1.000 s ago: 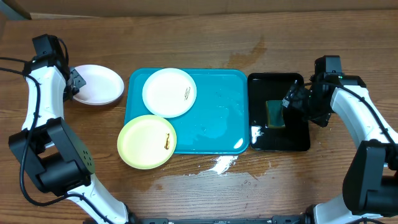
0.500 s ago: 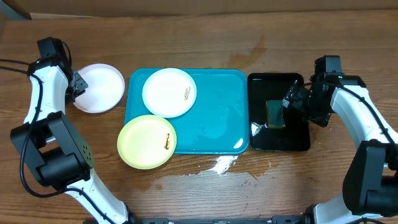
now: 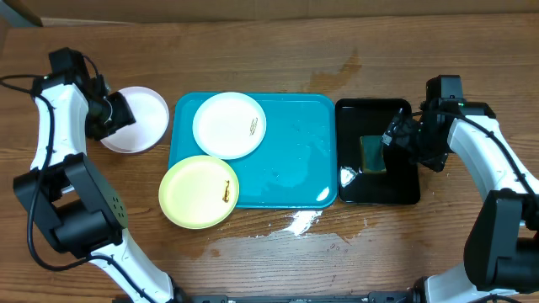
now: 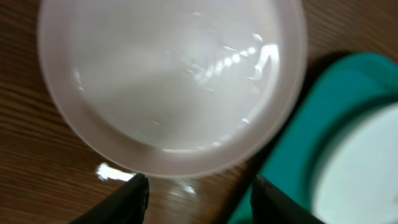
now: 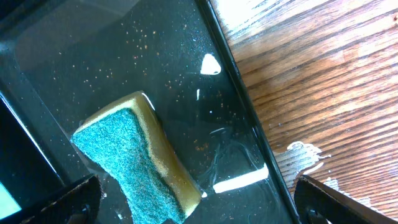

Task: Clean dirty plates on tray and stack at the side
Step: 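Move the left gripper to the rim of the white plate on the tray, then grasp the white plate rim with the left gripper and tilt it up, then lower the right gripper into the black tray and grasp the sponge, then lift the sponge with the right gripper out of the black tray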

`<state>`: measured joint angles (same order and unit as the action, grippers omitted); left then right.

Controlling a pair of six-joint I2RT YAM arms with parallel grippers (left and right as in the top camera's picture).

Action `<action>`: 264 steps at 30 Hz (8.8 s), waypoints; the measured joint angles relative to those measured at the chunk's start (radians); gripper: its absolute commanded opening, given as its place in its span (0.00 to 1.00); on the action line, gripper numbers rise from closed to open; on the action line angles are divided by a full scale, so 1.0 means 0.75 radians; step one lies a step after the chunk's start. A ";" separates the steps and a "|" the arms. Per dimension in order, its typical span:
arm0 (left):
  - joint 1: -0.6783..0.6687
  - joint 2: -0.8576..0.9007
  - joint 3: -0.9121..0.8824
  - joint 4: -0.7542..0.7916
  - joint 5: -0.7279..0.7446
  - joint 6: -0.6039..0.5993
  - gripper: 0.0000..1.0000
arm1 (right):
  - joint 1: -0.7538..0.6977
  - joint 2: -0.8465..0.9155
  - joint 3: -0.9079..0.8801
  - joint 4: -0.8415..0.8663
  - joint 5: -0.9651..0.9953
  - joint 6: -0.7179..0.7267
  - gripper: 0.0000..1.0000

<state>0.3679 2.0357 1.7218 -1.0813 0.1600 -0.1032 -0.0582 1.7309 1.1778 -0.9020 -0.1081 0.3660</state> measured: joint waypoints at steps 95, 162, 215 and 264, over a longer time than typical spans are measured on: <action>-0.769 0.233 -0.018 0.073 -0.163 -0.134 0.18 | 0.000 0.000 0.000 -0.001 0.000 0.001 1.00; -0.840 0.233 -0.019 0.086 -0.137 -0.274 0.15 | 0.305 0.094 0.252 -0.254 0.149 -0.123 0.04; -0.840 0.233 -0.019 0.086 -0.118 -0.282 0.04 | 0.305 0.093 -0.052 0.326 0.245 -0.140 0.63; -0.840 0.233 -0.019 0.087 -0.119 -0.282 0.04 | 0.305 -0.180 0.055 0.169 0.198 -0.140 0.04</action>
<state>-0.2623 2.2108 1.7077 -1.0161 0.0711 -0.3149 0.1707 1.5959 1.2194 -0.7750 0.0406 0.2607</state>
